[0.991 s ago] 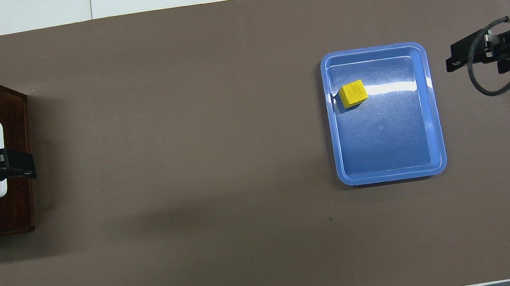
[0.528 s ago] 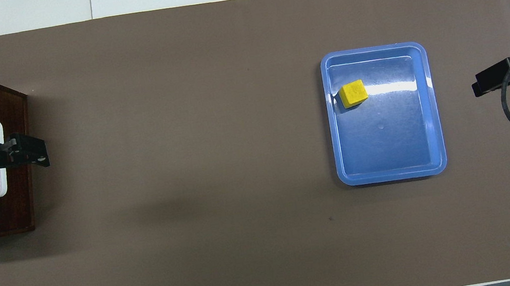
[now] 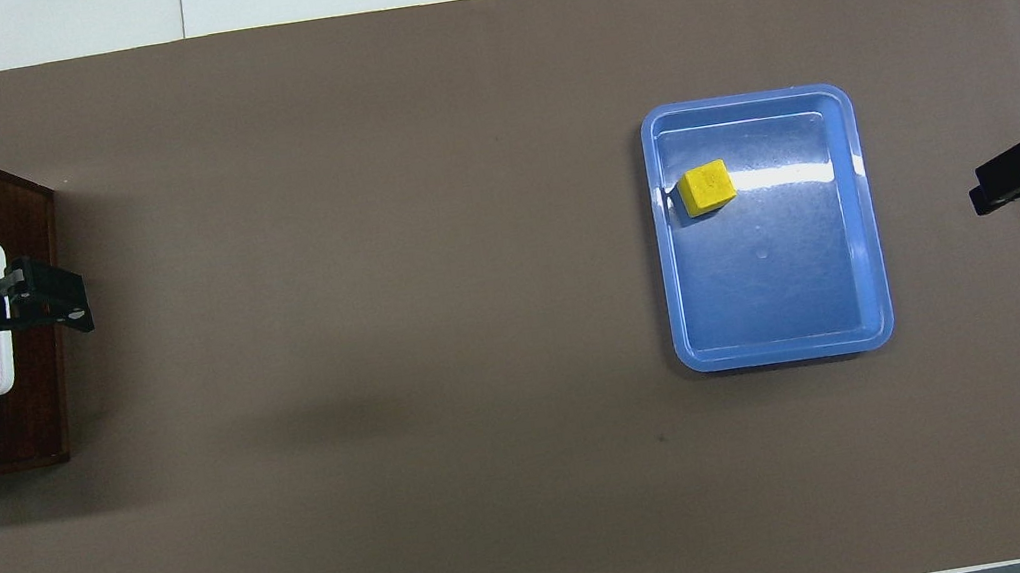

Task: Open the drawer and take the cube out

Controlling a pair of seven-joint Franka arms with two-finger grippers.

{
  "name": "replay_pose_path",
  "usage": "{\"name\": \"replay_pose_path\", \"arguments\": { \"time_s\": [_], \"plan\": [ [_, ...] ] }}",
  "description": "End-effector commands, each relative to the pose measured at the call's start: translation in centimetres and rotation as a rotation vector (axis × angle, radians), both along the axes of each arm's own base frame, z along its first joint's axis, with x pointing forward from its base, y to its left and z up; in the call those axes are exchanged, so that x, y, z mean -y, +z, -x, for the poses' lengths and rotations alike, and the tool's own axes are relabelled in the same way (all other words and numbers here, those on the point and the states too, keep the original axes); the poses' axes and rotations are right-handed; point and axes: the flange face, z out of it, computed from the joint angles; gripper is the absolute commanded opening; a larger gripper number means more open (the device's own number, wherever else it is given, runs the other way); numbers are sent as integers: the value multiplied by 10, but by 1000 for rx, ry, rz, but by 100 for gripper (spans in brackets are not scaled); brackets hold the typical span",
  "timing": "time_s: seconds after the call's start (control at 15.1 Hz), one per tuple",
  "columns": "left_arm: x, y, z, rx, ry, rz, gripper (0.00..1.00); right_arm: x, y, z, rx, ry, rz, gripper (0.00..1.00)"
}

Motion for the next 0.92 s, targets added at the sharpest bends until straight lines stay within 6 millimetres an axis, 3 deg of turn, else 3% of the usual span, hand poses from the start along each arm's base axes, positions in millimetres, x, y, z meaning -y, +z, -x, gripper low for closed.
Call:
{"name": "replay_pose_path", "arguments": {
  "time_s": [0.0,0.33,0.86],
  "plan": [
    [-2,6,-2,7,20,9,100,4,3,5,-2,13,3,100],
    [-6,24,6,28,11,0,100,0,5,5,1,19,5,100],
    [8,22,11,43,-10,12,100,5,8,5,12,13,5,100]
  ]
}}
